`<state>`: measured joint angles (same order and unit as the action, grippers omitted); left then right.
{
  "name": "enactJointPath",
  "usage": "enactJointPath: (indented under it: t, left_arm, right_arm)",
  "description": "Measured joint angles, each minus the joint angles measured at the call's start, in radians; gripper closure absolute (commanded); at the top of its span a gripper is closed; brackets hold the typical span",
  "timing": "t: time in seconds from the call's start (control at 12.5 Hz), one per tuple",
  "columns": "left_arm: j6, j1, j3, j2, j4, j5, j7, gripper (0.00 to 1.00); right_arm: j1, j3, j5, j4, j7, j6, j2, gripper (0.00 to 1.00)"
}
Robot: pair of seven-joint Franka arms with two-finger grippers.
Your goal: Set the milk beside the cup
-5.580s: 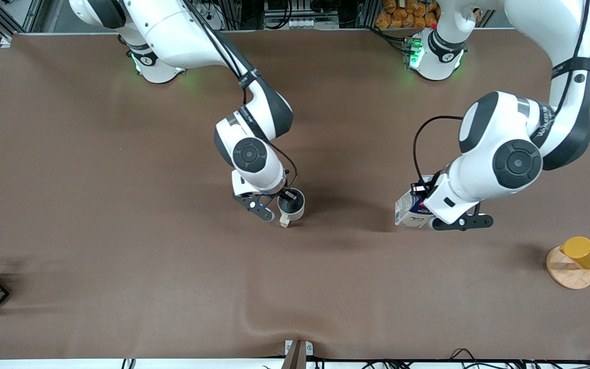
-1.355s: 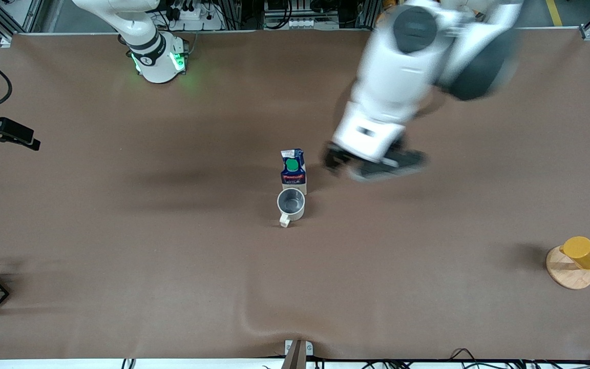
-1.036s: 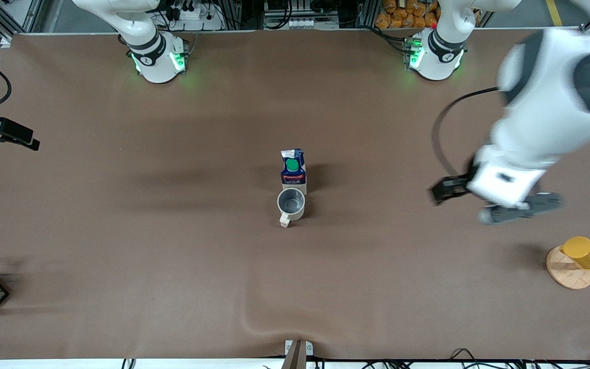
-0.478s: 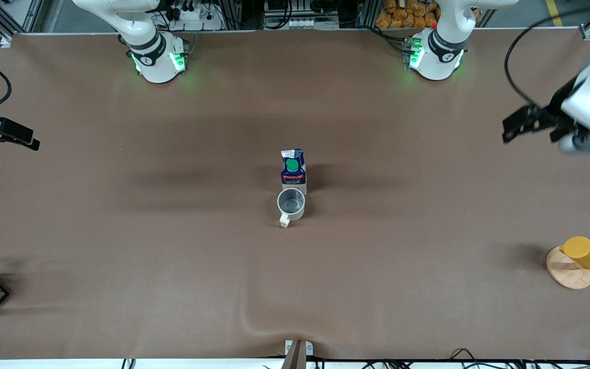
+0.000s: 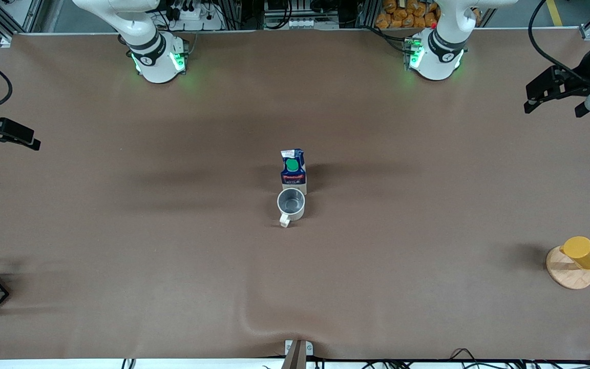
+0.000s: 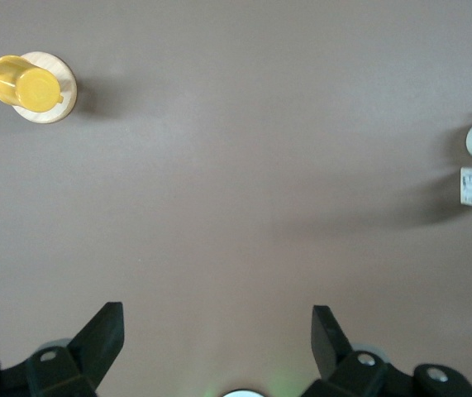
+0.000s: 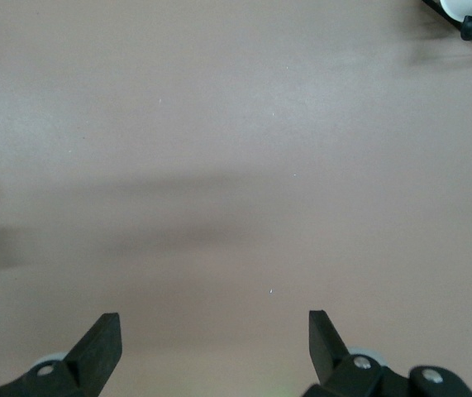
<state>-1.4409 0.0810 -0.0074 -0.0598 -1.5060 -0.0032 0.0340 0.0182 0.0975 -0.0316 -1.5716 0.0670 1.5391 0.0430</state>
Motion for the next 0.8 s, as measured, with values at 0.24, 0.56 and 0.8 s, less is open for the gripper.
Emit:
enactJointPath:
  t: [0.24, 0.56, 0.8]
  left_arm:
    - [0.044, -0.03, -0.029, 0.0, 0.018, 0.0, 0.022, 0.0]
    - [0.051, -0.031, -0.042, 0.006, 0.018, 0.0, -0.015, 0.0]
    - [0.051, -0.032, -0.042, 0.015, 0.018, 0.0, -0.023, 0.0]
  right_arm:
    - [0.0, 0.0, 0.0, -0.003, 0.0, 0.0, 0.0, 0.0]
    - [0.0, 0.0, 0.0, -0.004, 0.0, 0.0, 0.0, 0.0]
    - [0.0, 0.0, 0.0, -0.004, 0.0, 0.0, 0.0, 0.0]
